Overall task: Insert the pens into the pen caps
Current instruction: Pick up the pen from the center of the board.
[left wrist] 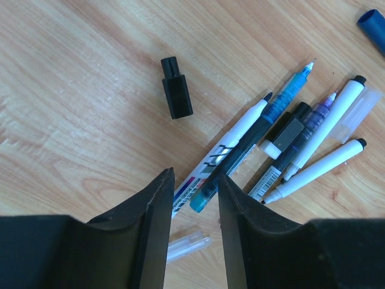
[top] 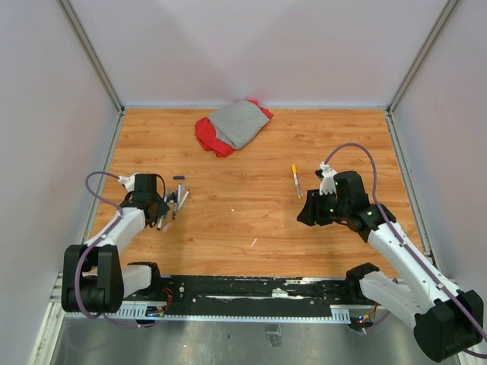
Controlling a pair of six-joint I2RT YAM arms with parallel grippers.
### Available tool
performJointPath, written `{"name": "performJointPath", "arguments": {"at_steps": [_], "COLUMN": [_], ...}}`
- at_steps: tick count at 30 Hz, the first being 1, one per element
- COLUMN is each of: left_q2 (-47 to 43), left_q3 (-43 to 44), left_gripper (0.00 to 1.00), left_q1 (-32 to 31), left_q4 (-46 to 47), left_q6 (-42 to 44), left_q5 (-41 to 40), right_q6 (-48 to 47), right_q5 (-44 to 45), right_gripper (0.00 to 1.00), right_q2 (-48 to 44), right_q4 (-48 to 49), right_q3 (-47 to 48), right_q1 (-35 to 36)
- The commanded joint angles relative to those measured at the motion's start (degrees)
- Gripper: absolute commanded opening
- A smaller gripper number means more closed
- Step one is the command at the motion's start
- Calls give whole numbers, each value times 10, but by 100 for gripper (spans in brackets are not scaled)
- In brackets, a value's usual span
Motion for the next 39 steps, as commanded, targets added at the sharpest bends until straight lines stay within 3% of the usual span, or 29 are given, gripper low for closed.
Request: {"name": "performJointPath", "arguments": {"at_steps": [1,12,27,39], "left_q2": [19,27,-41,23], "left_q3": [20,25,10,25], "left_gripper": [40,34,37,36], "left_q1": [7,9,10,12], "left_q4": [-1,-10,-8,-10], "left_q6": [12,7,2,11], "left_q5": [2,-7,-11,-8], "right_q6": [2,3,4,4], "right_q5": [-13,-14,-16,-16], "right_gripper": [43,44,43,43], "right_q2": [-8,-9,-1,-4], "right_q4": [4,5,10,11], "right_q3": [-7,-5,-9,-11], "right_q1": [5,5,5,5]}}
